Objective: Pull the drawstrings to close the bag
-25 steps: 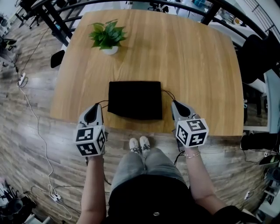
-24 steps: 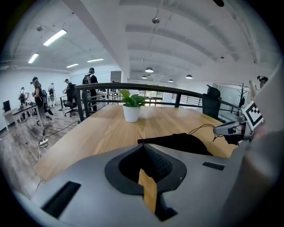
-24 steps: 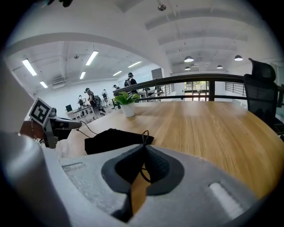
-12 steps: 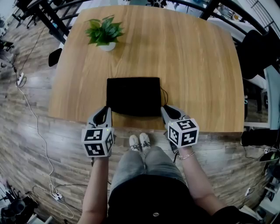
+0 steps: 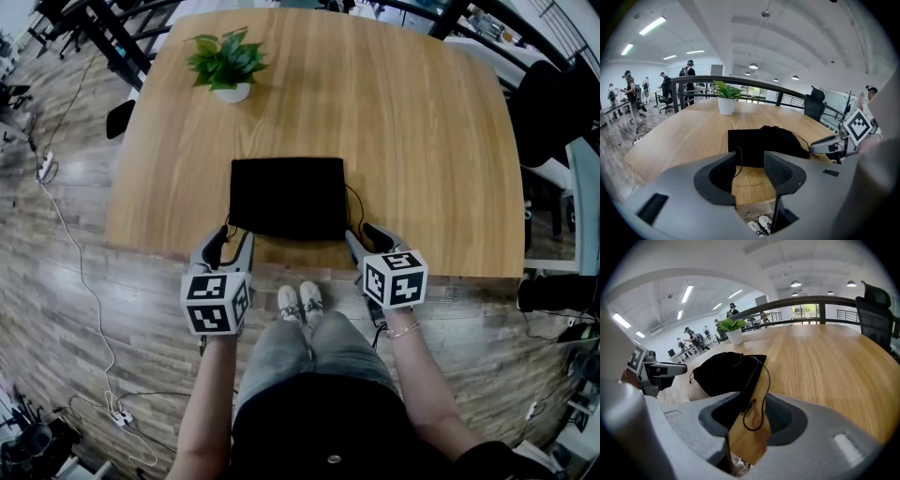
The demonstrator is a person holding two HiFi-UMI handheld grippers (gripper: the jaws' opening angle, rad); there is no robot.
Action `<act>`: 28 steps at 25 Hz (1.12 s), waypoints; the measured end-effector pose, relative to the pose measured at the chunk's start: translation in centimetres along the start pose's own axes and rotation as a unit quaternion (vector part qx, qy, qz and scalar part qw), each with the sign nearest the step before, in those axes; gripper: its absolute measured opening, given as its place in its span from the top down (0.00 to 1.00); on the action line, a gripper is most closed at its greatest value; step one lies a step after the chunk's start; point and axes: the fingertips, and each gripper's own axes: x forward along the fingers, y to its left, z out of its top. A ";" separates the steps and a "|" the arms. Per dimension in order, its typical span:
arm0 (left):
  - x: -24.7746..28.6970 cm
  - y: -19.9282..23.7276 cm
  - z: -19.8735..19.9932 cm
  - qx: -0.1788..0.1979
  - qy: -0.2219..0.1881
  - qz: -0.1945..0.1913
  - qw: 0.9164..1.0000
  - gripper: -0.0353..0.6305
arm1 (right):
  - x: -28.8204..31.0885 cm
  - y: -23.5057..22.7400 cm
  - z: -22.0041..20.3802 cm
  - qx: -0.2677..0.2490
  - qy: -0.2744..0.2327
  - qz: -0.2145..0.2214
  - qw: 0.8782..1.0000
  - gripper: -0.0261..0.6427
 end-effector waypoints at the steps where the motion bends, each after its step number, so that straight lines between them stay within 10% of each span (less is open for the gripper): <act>1: -0.1 0.0 0.0 0.000 -0.001 -0.001 1.000 0.67 | -0.2 -0.1 0.1 0.000 -0.002 -0.003 1.000 0.70; 28: -10.0 -3.5 10.3 0.000 -0.170 -0.045 0.984 0.68 | -11.7 8.3 13.6 -0.092 -0.212 0.078 0.970 0.74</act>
